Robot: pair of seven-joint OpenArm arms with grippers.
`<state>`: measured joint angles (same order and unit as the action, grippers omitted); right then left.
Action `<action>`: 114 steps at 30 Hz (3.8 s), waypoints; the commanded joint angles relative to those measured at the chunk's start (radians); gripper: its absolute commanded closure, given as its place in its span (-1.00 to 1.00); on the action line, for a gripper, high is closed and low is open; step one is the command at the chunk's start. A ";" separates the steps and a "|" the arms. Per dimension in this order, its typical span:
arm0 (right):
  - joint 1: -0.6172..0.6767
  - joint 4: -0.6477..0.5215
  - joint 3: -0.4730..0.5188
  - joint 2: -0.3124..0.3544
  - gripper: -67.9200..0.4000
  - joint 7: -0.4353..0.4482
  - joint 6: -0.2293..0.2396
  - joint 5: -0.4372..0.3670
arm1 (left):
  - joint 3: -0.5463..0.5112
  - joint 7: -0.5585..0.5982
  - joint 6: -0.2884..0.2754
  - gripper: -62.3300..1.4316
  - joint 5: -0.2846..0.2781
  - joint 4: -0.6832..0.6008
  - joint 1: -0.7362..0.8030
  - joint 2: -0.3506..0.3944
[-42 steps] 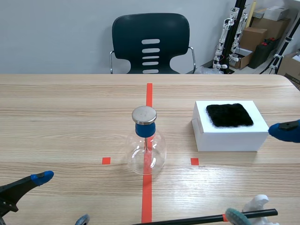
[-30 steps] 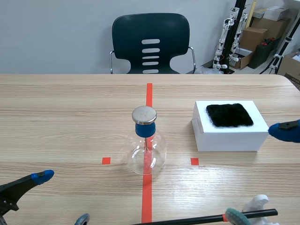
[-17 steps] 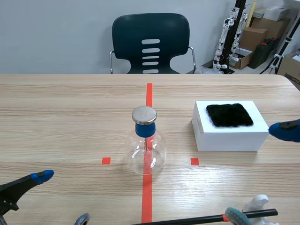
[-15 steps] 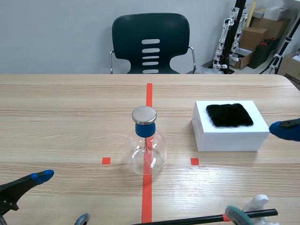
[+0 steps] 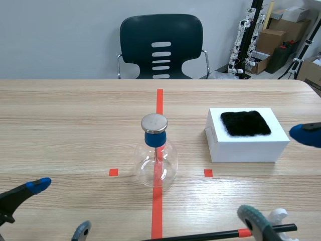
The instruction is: Do the electroscope experiment. return to the home posture
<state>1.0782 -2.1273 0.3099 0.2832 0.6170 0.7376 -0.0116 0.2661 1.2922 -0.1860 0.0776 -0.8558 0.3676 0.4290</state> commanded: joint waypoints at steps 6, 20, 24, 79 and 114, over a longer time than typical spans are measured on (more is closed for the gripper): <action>0.000 -0.009 -0.022 -0.024 -1.00 0.005 0.002 -0.011 | -0.084 -0.019 -0.019 -1.00 -0.015 -0.166 0.086 0.113; 0.002 -0.009 -0.023 -0.116 -1.00 0.064 -0.015 0.099 | -0.335 -0.130 -0.124 -1.00 -0.043 -0.392 0.254 0.226; 0.002 -0.009 -0.023 -0.125 -1.00 0.107 -0.015 0.098 | -0.380 -0.147 -0.128 -1.00 -0.053 -0.472 0.295 0.238; 0.000 -0.009 -0.023 -0.040 -1.00 -0.010 -0.136 -0.018 | -0.605 -0.515 -0.325 -1.00 -0.301 -0.928 0.510 0.237; 0.000 -0.009 -0.023 -0.040 -1.00 -0.009 -0.136 -0.018 | -0.603 -0.560 -0.325 -1.00 -0.333 -0.930 0.510 0.236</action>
<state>1.0782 -2.1273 0.2802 0.2440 0.5934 0.6022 -0.0154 -0.3355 0.7147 -0.5098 -0.2436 -1.7729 0.8726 0.6678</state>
